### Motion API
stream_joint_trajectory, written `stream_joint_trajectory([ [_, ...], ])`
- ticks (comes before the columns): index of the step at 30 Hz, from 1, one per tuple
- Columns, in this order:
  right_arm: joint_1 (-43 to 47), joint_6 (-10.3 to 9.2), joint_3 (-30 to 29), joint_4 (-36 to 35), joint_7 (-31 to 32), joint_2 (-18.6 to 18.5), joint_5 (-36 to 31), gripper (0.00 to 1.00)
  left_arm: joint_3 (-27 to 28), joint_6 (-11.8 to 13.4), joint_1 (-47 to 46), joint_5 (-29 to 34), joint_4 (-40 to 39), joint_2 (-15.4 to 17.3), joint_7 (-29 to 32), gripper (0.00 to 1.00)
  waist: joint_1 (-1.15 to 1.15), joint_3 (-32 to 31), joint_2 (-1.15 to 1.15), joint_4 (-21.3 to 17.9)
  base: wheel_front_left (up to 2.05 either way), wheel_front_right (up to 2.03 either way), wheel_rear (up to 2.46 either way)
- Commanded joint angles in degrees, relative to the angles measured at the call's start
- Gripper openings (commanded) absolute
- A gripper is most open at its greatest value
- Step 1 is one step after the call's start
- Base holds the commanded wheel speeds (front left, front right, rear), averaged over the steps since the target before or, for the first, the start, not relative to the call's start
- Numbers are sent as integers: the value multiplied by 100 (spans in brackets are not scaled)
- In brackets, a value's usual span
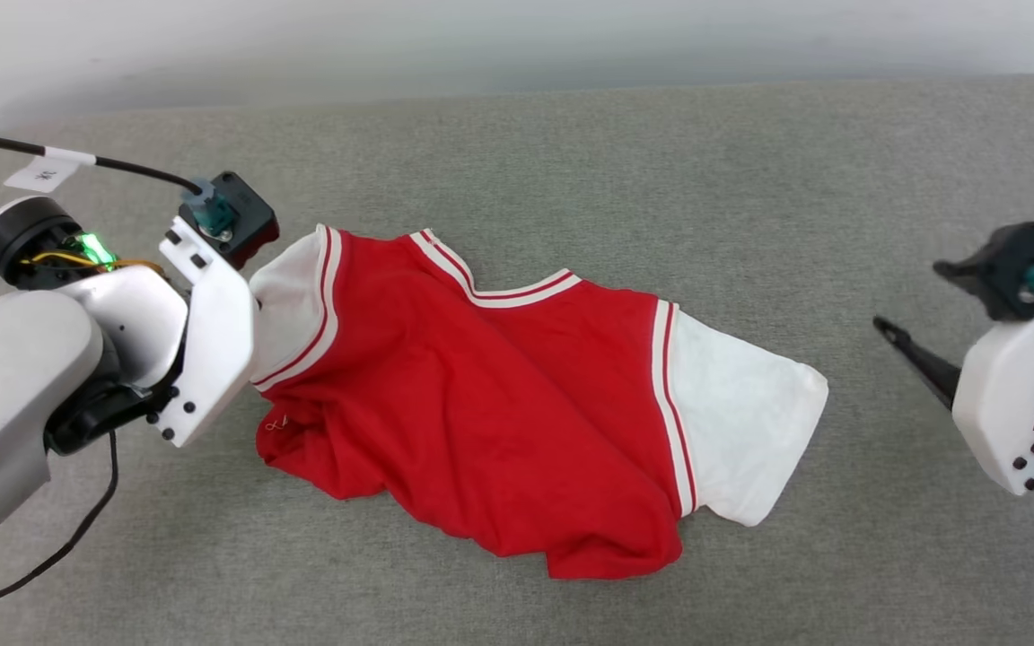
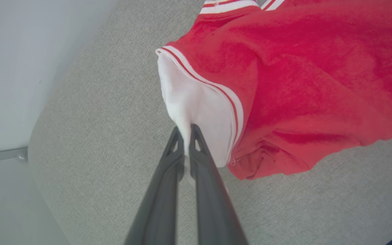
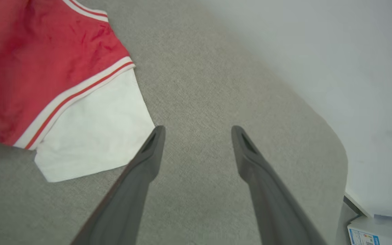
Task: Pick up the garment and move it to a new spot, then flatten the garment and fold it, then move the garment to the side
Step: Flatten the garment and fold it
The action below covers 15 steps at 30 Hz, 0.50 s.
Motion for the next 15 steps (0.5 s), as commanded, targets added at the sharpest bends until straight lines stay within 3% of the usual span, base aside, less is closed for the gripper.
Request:
stream_joint_trajectory([
  [1,-215,-6,243,-27,279,-146,194,100,7,21,53,38,-36,-29,-34,0,0,-3,0,44,0,0,0],
  [4,-758,-6,1030,-59,1239,-481,799,100,10,46,17,59,-89,-61,-65,0,0,27,0,130,0,0,0],
  [9,-1506,-6,1920,124,2367,-615,1518,100,35,48,-90,133,-137,-104,-120,0,0,194,0,258,0,0,0],
  [15,-2040,-6,2460,729,2732,-332,1865,100,90,44,-237,202,-148,-188,-198,0,0,525,0,424,0,0,0],
])
